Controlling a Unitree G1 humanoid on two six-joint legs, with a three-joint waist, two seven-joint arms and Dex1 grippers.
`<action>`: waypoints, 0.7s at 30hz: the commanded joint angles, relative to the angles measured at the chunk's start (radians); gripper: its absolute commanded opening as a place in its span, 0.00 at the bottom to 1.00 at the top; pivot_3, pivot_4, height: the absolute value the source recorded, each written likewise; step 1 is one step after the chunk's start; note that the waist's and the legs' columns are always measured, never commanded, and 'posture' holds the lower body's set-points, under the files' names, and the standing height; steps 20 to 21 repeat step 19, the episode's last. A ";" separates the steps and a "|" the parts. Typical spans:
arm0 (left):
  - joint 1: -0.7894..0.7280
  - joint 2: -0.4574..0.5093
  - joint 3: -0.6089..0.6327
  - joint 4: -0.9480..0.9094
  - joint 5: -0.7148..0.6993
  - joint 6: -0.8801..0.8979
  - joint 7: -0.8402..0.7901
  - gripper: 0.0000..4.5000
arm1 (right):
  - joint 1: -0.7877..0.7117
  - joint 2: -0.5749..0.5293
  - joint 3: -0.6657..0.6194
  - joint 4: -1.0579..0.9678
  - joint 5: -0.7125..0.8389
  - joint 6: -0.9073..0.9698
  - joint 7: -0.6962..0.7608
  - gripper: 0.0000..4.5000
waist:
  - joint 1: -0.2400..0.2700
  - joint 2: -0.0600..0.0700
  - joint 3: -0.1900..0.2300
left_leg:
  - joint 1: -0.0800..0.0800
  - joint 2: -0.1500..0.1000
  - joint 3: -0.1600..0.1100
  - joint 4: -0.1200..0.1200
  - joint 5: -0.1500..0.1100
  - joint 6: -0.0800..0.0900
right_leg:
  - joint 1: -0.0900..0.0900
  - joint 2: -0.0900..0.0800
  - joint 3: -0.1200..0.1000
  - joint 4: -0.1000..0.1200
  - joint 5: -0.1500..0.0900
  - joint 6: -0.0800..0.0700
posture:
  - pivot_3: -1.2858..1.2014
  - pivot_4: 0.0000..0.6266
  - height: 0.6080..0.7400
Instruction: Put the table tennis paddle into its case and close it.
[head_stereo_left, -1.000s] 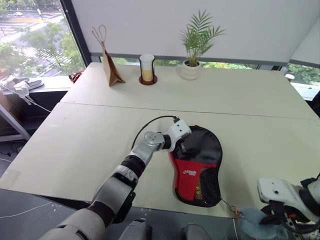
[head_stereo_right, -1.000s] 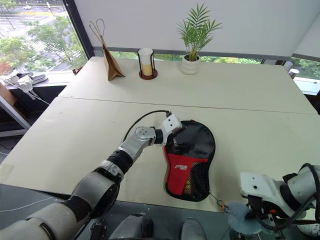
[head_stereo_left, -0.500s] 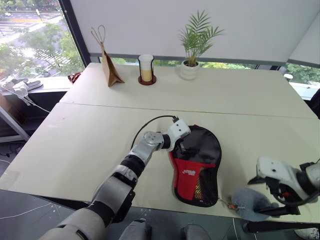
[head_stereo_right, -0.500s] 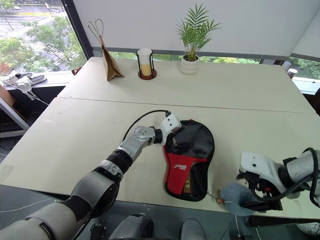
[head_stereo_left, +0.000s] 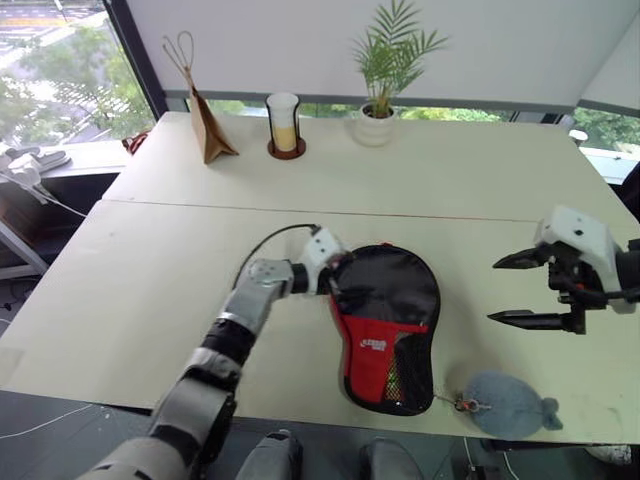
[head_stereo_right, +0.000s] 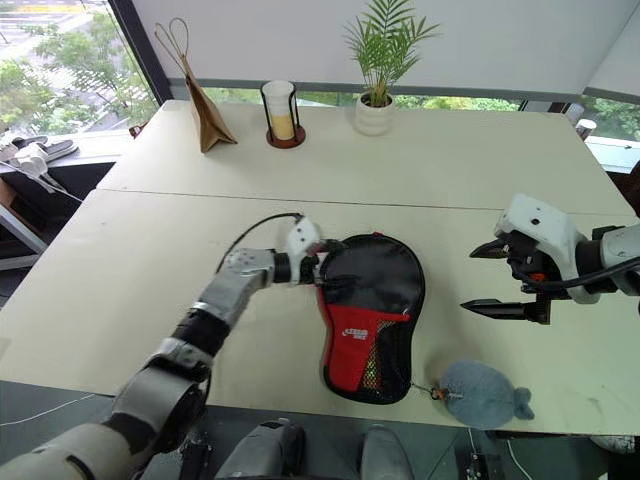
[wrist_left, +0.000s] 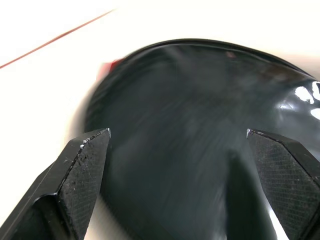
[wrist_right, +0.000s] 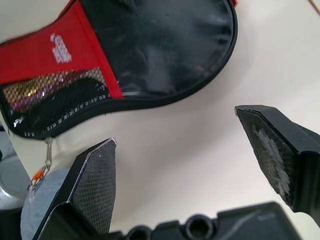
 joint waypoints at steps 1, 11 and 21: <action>0.033 0.079 0.077 -0.305 -0.112 0.167 -0.014 1.00 | 0.025 0.022 -0.059 -0.048 0.027 0.020 -0.030 0.94 | 0.007 -0.002 0.002 | -0.004 0.000 0.000 0.003 0.000 0.000 | -0.005 0.000 0.000 0.003 0.000 0.000 | 0.52 0.24 1.00; 0.242 0.410 0.332 -0.723 -0.360 0.466 -0.031 1.00 | 0.103 0.082 -0.143 -0.089 0.073 0.070 -0.090 0.94 | 0.002 0.001 0.004 | -0.005 0.000 0.000 0.004 0.002 -0.002 | -0.006 0.000 0.000 0.004 0.000 0.000 | 0.52 0.24 1.00; 0.431 0.563 0.445 -0.893 -0.535 0.602 -0.038 1.00 | 0.097 0.075 -0.139 -0.066 0.096 0.058 -0.093 0.94 | 0.007 0.002 0.005 | -0.005 0.000 0.000 0.004 0.002 -0.003 | -0.005 -0.001 0.000 0.003 0.000 -0.001 | 0.52 0.24 1.00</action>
